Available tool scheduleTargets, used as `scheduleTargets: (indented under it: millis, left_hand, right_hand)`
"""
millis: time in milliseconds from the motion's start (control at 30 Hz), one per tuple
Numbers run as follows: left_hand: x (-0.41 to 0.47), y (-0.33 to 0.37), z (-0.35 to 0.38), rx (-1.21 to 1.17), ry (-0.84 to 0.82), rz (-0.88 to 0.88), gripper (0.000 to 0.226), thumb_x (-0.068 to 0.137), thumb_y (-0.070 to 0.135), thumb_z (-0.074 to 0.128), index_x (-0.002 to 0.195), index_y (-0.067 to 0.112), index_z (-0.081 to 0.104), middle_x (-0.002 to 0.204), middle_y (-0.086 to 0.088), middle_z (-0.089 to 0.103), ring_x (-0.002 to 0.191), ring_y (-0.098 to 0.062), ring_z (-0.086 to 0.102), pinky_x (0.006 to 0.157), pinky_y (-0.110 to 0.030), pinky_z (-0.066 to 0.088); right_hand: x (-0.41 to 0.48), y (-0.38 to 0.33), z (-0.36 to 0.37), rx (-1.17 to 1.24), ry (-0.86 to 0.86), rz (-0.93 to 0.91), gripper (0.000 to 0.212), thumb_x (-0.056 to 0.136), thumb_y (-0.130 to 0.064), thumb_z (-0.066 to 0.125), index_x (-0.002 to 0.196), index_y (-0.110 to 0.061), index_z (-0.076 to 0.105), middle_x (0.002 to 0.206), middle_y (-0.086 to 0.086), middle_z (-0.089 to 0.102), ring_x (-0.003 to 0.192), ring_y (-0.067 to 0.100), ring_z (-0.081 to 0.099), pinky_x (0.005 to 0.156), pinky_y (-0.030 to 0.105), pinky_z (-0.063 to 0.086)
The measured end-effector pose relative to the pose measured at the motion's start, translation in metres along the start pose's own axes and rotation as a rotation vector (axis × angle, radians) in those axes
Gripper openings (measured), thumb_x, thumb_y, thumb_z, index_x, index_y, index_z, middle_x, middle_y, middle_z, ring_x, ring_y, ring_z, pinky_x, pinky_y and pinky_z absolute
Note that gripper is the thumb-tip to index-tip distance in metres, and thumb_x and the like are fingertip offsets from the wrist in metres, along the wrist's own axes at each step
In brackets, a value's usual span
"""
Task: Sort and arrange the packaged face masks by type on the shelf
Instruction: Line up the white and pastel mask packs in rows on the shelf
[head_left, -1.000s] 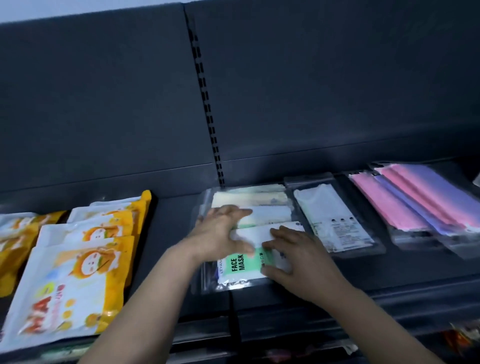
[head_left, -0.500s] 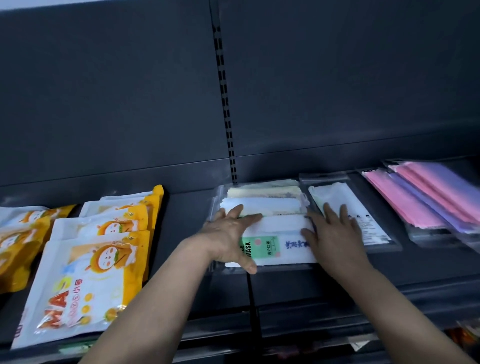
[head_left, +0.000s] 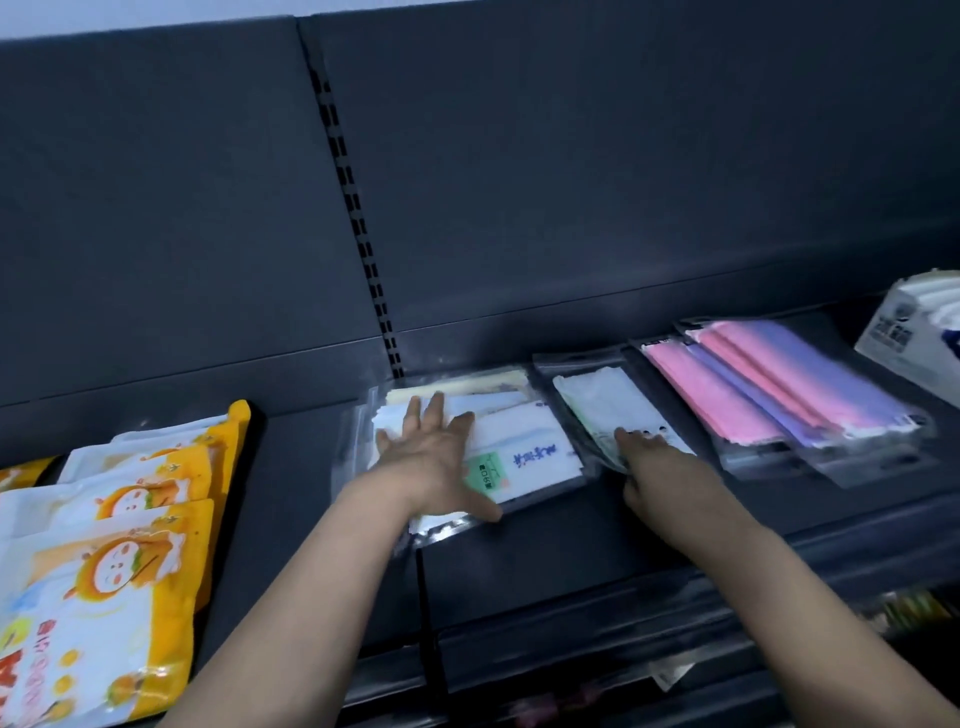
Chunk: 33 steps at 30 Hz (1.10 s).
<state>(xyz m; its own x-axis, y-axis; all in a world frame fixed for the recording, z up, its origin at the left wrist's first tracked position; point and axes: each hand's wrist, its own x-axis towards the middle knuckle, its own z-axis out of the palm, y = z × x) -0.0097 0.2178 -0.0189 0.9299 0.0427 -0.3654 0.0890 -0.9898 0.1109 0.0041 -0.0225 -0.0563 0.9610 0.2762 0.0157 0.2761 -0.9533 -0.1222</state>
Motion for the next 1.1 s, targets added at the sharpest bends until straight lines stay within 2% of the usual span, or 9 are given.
scheduleTargets:
  millis: [200,300,400,500,600,667,833,933,1100]
  left_hand:
    - [0.015,0.047,0.008,-0.259,0.347,0.245,0.057,0.098,0.034,0.051,0.15,0.022,0.03,0.161,0.003,0.021,0.149,-0.013,0.01,0.12,-0.033,0.011]
    - [0.012,0.058,0.002,-0.824,0.479,0.148,0.046,0.1,0.037,0.044,0.142,0.016,0.043,0.145,-0.002,0.048,0.131,-0.02,0.047,0.104,-0.026,0.037]
    - [0.002,0.043,-0.016,-1.703,0.43,0.009,0.067,0.093,0.064,0.036,0.135,0.013,0.047,0.125,-0.011,0.063,0.111,-0.026,0.062,0.088,-0.043,0.055]
    - [-0.015,-0.01,-0.022,-2.033,0.426,-0.153,0.069,0.085,0.071,0.045,0.123,0.013,0.051,0.107,-0.011,0.071,0.102,-0.023,0.066,0.06,-0.033,0.049]
    - [-0.034,-0.041,-0.006,-1.802,0.4,-0.251,0.019,0.088,0.021,0.065,0.104,0.012,0.064,0.071,-0.006,0.068,0.054,-0.019,0.065,0.047,-0.03,0.049]
    - [-0.044,-0.047,0.007,-1.49,0.423,-0.378,0.048,0.083,-0.006,0.064,0.123,0.018,0.051,0.074,-0.009,0.068,0.05,-0.017,0.062,0.046,-0.028,0.053]
    - [-0.065,-0.052,0.022,-1.165,0.333,-0.365,0.069,0.086,-0.008,0.06,0.145,0.018,0.033,0.07,-0.013,0.064,0.065,-0.026,0.057,0.057,-0.035,0.046]
    - [-0.062,-0.058,0.023,-0.988,0.36,-0.345,0.065,0.085,-0.003,0.061,0.143,0.016,0.038,0.061,-0.008,0.064,0.056,-0.022,0.059,0.06,-0.039,0.053]
    - [-0.057,-0.057,0.027,-1.015,0.403,-0.345,0.052,0.084,0.0,0.067,0.13,0.015,0.048,0.069,-0.009,0.067,0.059,-0.025,0.063,0.065,-0.04,0.057]
  right_hand:
    - [0.006,0.017,-0.005,0.375,0.588,0.078,0.059,0.082,0.013,0.044,0.136,-0.012,0.044,0.095,0.018,0.065,0.074,0.035,0.061,0.064,0.032,0.046]
    - [0.003,0.014,-0.025,0.716,0.655,0.046,0.048,0.086,0.006,0.044,0.123,-0.024,0.05,0.091,0.001,0.065,0.065,0.014,0.054,0.058,0.016,0.038]
    - [-0.001,0.008,-0.025,0.722,0.61,-0.25,0.057,0.077,0.011,0.047,0.111,-0.034,0.055,0.105,-0.017,0.065,0.09,0.001,0.059,0.078,0.018,0.045]
    - [-0.001,-0.001,-0.007,0.56,0.455,-0.48,0.066,0.062,0.016,0.05,0.102,-0.037,0.057,0.118,-0.023,0.06,0.135,0.001,0.034,0.11,0.035,0.026]
    - [0.003,-0.007,0.008,0.293,0.132,-0.49,0.076,0.058,0.016,0.043,0.107,-0.041,0.055,0.138,-0.024,0.045,0.144,0.003,0.005,0.117,0.05,0.006]
    - [0.006,-0.013,0.012,0.365,-0.069,-0.439,0.078,0.06,0.014,0.039,0.109,-0.044,0.055,0.143,-0.025,0.034,0.144,0.004,0.002,0.117,0.048,-0.003]
    - [0.015,-0.037,0.011,0.719,0.139,-0.187,0.052,0.085,-0.009,0.057,0.132,-0.029,0.046,0.15,-0.003,0.033,0.143,0.016,0.02,0.113,0.034,0.023]
    - [0.018,-0.042,0.014,0.664,-0.083,-0.078,0.073,0.087,-0.037,0.061,0.147,-0.023,0.022,0.157,0.006,0.014,0.145,0.017,0.012,0.11,0.035,0.025]
    - [0.008,-0.048,0.017,0.637,-0.125,-0.092,0.079,0.089,-0.037,0.06,0.15,-0.022,0.012,0.159,0.002,-0.002,0.146,0.015,0.002,0.113,0.036,0.02]
